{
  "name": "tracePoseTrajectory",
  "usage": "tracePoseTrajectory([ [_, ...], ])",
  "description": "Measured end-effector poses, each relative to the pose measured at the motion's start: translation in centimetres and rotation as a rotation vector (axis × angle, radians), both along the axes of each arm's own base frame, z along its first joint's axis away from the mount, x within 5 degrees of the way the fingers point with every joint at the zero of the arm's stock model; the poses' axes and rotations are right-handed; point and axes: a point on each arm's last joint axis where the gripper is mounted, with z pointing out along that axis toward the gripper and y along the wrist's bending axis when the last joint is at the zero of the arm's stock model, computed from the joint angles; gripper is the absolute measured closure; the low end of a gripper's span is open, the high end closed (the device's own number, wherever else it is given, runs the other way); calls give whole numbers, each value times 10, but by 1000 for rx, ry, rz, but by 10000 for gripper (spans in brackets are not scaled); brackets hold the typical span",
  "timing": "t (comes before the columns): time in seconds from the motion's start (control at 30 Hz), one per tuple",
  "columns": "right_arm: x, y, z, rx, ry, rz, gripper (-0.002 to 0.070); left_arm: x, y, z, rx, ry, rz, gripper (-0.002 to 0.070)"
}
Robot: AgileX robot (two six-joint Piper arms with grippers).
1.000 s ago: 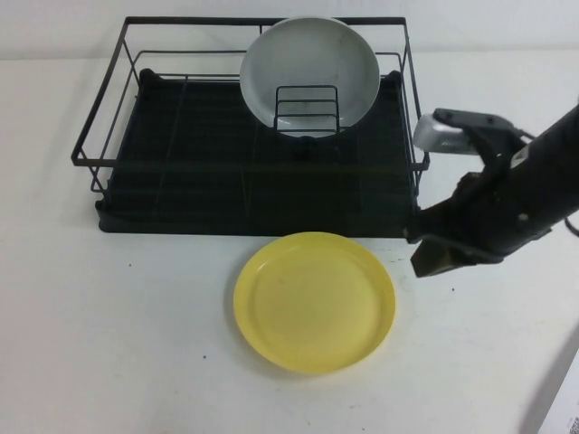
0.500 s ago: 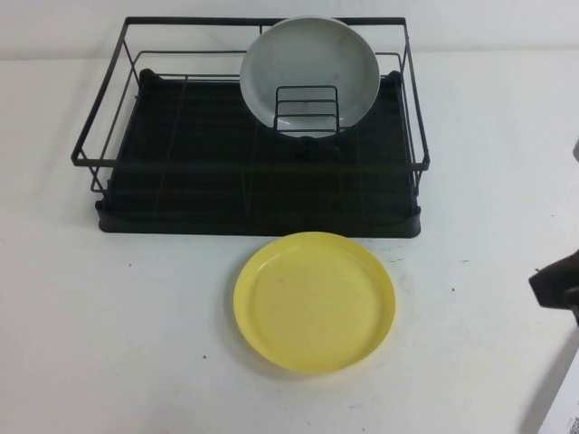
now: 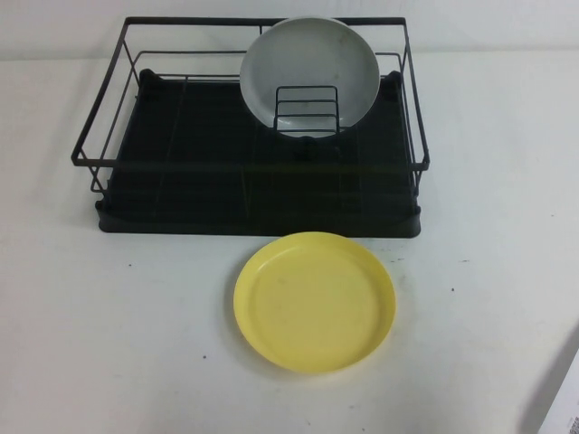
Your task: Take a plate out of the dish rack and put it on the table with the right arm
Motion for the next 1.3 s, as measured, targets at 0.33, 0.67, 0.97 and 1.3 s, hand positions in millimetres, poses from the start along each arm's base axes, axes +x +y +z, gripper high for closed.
tracePoseTrajectory([
  [0.33,-50,-35,-71,-53,-463,-190,694,0,0,0,0,0,0,679],
  [0.67,-71,-36,-104,97,-644,-268,694,0,0,0,0,0,0,679],
  [0.97,-82,-34,-111,128,-650,-257,694,0,0,0,0,0,0,679],
  [1.3,-86,-32,-123,117,-513,-229,694,0,0,0,0,0,0,679],
])
